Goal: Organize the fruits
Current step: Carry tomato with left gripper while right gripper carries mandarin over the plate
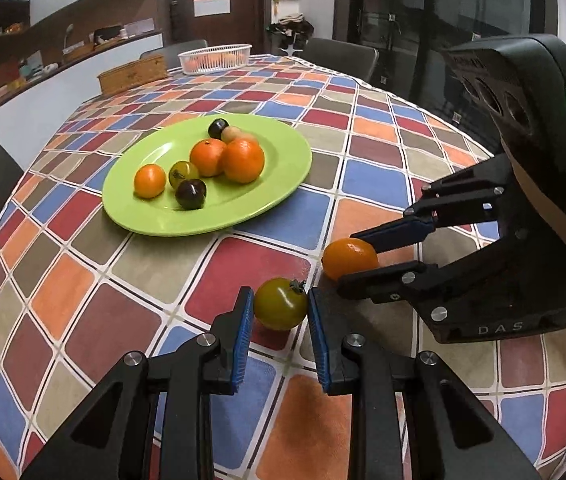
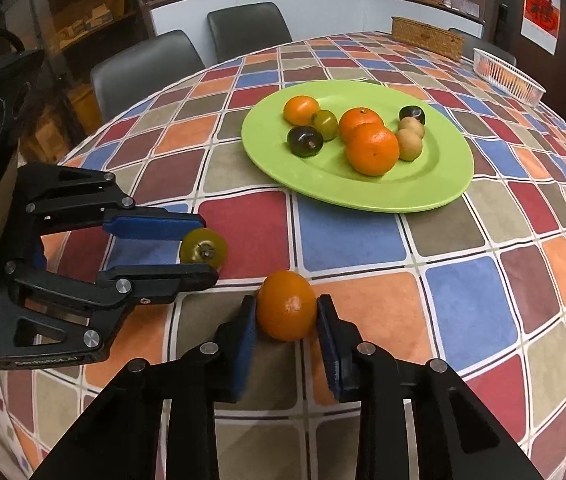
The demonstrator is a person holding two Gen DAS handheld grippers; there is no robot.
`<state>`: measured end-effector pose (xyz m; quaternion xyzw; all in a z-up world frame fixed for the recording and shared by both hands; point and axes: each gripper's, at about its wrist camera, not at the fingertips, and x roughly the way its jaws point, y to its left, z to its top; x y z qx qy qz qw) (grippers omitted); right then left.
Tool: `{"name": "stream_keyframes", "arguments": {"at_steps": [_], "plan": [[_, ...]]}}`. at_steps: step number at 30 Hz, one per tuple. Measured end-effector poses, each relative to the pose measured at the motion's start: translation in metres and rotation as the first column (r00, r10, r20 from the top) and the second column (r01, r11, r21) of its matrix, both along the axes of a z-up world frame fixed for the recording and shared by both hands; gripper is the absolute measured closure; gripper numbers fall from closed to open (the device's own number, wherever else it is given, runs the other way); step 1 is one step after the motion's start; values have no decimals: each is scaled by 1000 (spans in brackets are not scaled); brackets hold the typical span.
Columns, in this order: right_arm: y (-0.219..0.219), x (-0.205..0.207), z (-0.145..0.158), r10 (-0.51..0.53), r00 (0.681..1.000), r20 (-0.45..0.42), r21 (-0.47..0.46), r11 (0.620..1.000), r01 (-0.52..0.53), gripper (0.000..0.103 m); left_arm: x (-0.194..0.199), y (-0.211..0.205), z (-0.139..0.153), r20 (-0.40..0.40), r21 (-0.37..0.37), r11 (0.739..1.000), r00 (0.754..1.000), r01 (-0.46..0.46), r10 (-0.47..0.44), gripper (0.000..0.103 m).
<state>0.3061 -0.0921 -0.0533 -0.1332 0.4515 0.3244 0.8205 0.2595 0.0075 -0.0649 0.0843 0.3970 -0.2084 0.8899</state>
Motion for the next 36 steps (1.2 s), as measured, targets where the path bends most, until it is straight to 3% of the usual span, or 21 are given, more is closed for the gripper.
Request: {"name": "stream_keyframes", "arguments": {"at_steps": [20, 36], "plan": [[-7, -18, 56, -93, 990, 105, 115, 990, 81, 72, -18, 8, 60, 147, -58, 997, 987, -54, 62, 76], [-1, 12, 94, -172, 967, 190, 175, 975, 139, 72, 22, 22, 93, 188, -105, 987, 972, -121, 140, 76]]}}
